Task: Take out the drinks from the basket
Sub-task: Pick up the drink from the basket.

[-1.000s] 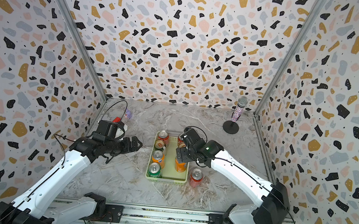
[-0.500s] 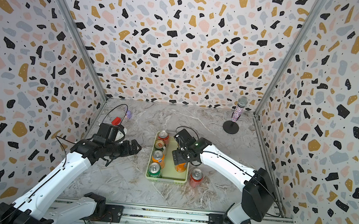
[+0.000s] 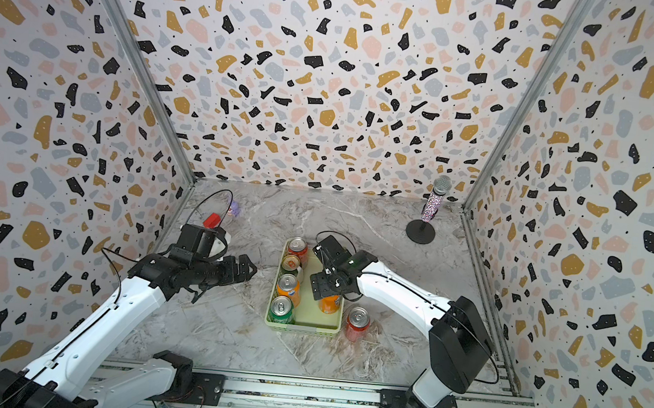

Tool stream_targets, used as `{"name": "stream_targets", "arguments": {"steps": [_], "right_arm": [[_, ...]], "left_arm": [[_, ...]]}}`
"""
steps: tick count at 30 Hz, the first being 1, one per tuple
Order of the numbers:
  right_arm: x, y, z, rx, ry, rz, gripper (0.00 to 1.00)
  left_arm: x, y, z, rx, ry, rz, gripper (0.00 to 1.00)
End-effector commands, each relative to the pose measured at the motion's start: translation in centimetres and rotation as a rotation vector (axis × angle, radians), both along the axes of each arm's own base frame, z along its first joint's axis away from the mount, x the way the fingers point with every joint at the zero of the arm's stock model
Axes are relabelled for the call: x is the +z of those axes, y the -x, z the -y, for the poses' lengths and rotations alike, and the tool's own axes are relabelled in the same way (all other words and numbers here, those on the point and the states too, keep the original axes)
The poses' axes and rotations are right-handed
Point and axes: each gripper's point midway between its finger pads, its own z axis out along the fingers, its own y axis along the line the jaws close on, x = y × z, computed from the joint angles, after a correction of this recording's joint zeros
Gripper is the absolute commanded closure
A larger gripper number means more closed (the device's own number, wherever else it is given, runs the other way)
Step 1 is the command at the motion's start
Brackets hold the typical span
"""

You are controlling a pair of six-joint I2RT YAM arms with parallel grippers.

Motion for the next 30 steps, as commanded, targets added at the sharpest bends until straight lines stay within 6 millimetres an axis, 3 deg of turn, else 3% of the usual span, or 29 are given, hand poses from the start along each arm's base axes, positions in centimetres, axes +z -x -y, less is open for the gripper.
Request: {"name": "stream_targets", "arguments": {"steps": [1, 21, 27, 30], "right_arm": [[0.6, -0.2, -0.1, -0.01, 0.0, 0.019, 0.12], [-1.9, 0.0, -0.9, 0.002, 0.082, 0.001, 0.14], [-1.5, 0.2, -0.7, 0.003, 0.1, 0.012, 0.24], [-0.9, 0.4, -0.4, 0.004, 0.099, 0.025, 0.36]], "left_arm": [[0.0, -0.1, -0.1, -0.006, -0.008, 0.006, 0.0], [0.0, -0.5, 0.2, -0.018, -0.005, 0.002, 0.0], [0.0, -0.5, 0.1, -0.014, -0.002, 0.004, 0.0], [0.0, -0.4, 0.2, -0.017, 0.0, 0.003, 0.0]]}}
